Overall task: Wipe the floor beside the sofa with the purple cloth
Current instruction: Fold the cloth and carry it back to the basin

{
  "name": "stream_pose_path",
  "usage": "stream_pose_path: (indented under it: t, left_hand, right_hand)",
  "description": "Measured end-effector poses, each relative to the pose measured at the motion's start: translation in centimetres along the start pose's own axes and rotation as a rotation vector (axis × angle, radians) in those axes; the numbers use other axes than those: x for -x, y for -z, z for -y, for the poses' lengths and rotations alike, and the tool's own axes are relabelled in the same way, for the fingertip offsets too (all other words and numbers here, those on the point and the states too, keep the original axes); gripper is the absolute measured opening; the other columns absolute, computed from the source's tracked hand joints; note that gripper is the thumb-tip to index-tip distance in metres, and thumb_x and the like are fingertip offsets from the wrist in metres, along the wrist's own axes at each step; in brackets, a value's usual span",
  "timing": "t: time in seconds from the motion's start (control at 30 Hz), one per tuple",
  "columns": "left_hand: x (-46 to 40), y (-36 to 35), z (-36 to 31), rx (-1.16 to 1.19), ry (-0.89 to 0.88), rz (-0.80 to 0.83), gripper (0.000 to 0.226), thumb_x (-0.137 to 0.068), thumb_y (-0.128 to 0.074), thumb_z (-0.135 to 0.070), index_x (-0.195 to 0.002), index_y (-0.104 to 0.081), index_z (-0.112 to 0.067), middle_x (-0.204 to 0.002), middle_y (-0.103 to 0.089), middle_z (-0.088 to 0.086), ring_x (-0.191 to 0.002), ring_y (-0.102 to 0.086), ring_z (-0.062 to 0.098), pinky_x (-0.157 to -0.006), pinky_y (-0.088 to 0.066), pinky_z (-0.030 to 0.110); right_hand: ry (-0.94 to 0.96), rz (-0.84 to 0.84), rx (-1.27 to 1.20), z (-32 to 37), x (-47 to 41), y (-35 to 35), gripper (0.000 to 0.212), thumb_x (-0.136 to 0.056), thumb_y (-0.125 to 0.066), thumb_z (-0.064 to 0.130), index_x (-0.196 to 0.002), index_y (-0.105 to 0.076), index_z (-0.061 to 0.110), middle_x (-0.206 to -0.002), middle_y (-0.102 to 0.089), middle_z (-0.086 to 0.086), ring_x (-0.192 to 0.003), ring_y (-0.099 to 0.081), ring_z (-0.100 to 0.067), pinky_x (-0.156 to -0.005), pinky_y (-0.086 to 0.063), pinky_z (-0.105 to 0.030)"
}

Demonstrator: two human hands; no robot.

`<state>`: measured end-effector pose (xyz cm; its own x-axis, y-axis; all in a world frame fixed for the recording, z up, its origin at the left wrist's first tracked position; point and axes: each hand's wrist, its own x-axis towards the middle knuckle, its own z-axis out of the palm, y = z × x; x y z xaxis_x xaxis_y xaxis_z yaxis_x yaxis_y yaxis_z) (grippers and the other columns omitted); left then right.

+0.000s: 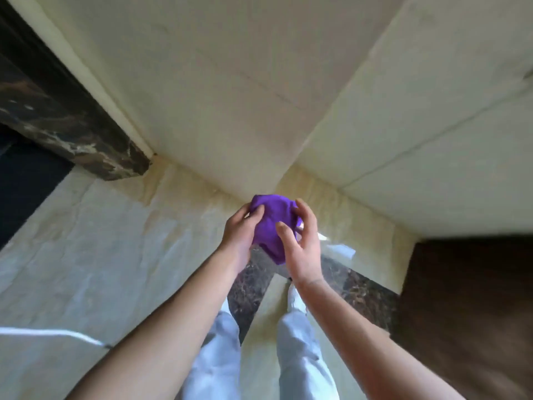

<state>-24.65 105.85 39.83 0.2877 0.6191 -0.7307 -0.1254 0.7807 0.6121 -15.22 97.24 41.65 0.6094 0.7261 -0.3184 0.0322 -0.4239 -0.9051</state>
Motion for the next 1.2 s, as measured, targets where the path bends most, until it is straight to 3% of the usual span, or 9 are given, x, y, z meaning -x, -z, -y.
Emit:
stream_pose_path:
  t: [0.13,0.23,0.33,0.47,0.57,0.73,1.03,1.13,1.2]
  left_hand:
    - [4.1,-6.5,5.1,-0.065,0.115,0.163,0.013,-0.098,-0.064,-0.02,-0.097,-0.077,-0.019,-0.096,-0.08,0.004,-0.082,-0.074,0.02,-0.077,-0.059,0.034]
    - [8.2,-11.0,10.6,-0.24,0.179,0.282,0.014,-0.1,-0.06,-0.023,-0.104,-0.073,-0.019,-0.094,-0.08,0.0,-0.082,-0.075,0.015,-0.07,-0.059,0.028]
    - [12.1,-14.5,16.1,-0.393,0.168,0.379,0.019,-0.102,-0.058,-0.022,-0.115,-0.069,-0.014,-0.102,-0.076,0.003,-0.088,-0.073,0.014,-0.078,-0.059,0.024]
    - [16.3,-17.8,23.3,-0.534,0.212,0.446,0.026,-0.101,-0.059,-0.03,-0.119,-0.069,-0.014,-0.111,-0.076,0.005,-0.092,-0.074,0.011,-0.085,-0.059,0.028]
    - [21.4,-19.8,29.7,-0.735,0.317,0.634,0.035,-0.097,-0.064,-0.036,-0.127,-0.067,-0.016,-0.122,-0.075,0.004,-0.104,-0.073,0.016,-0.082,-0.059,0.031]
    - [28.1,-22.4,39.3,-1.105,0.328,0.888,0.032,-0.091,-0.073,-0.013,-0.122,-0.069,-0.018,-0.12,-0.076,0.007,-0.109,-0.071,0.021,-0.094,-0.055,0.038]
    - [38.7,-25.0,60.8,-1.402,0.55,1.164,0.034,-0.094,-0.067,-0.007,-0.128,-0.063,-0.003,-0.131,-0.068,0.02,-0.111,-0.066,0.026,-0.104,-0.051,0.041]
    - [40.8,-26.1,67.6,-1.494,0.67,1.212,0.031,-0.093,-0.069,-0.008,-0.124,-0.066,-0.005,-0.124,-0.071,0.018,-0.107,-0.069,0.024,-0.1,-0.055,0.038]
    - [41.4,-26.9,70.9,-1.559,0.718,1.253,0.034,-0.092,-0.071,-0.009,-0.126,-0.066,-0.003,-0.122,-0.072,0.018,-0.104,-0.07,0.022,-0.096,-0.057,0.036]
  right_hand:
    - [-0.234,-0.217,-0.11,-2.1,3.2,9.7,0.075,-0.078,-0.067,0.056,-0.143,-0.05,0.023,-0.144,-0.057,0.003,-0.134,-0.053,-0.013,-0.118,-0.039,-0.042]
    - [-0.448,-0.236,-0.472,-5.5,7.2,16.8,0.042,-0.085,-0.072,0.043,-0.12,-0.07,0.019,-0.12,-0.075,-0.008,-0.121,-0.066,-0.028,-0.11,-0.047,-0.052]
    - [-0.497,-0.366,-0.541,-8.9,13.0,22.6,0.043,-0.08,-0.076,0.038,-0.113,-0.072,0.012,-0.116,-0.076,-0.013,-0.116,-0.069,-0.031,-0.108,-0.049,-0.054]
    - [-0.41,-0.551,-0.45,-13.1,19.7,28.8,0.03,-0.089,-0.074,0.02,-0.114,-0.066,0.008,-0.112,-0.074,-0.013,-0.096,-0.068,-0.017,-0.092,-0.056,-0.033]
    - [-0.383,-0.737,-0.437,-17.1,26.0,34.2,0.03,-0.092,-0.071,0.011,-0.12,-0.063,0.006,-0.108,-0.071,-0.007,-0.092,-0.065,-0.011,-0.086,-0.052,-0.017]
    - [-0.42,-0.684,-0.768,-24.2,37.4,41.2,0.037,-0.086,-0.073,0.029,-0.121,-0.067,0.021,-0.122,-0.074,-0.005,-0.119,-0.067,-0.022,-0.106,-0.051,-0.039]
    - [-0.812,-0.789,-1.143,-37.4,56.6,47.6,0.047,-0.09,-0.059,0.063,-0.131,-0.059,0.042,-0.133,-0.065,0.01,-0.122,-0.062,-0.023,-0.091,-0.056,-0.06]
    - [-0.74,-0.86,-1.37,-41.9,60.8,48.8,0.063,-0.084,-0.061,0.068,-0.138,-0.057,0.036,-0.137,-0.066,0.004,-0.122,-0.065,-0.026,-0.092,-0.054,-0.064]
    - [-0.678,-1.026,-1.453,-44.1,62.5,49.6,0.06,-0.085,-0.067,0.056,-0.139,-0.057,0.032,-0.138,-0.066,0.0,-0.124,-0.065,-0.026,-0.095,-0.054,-0.06]
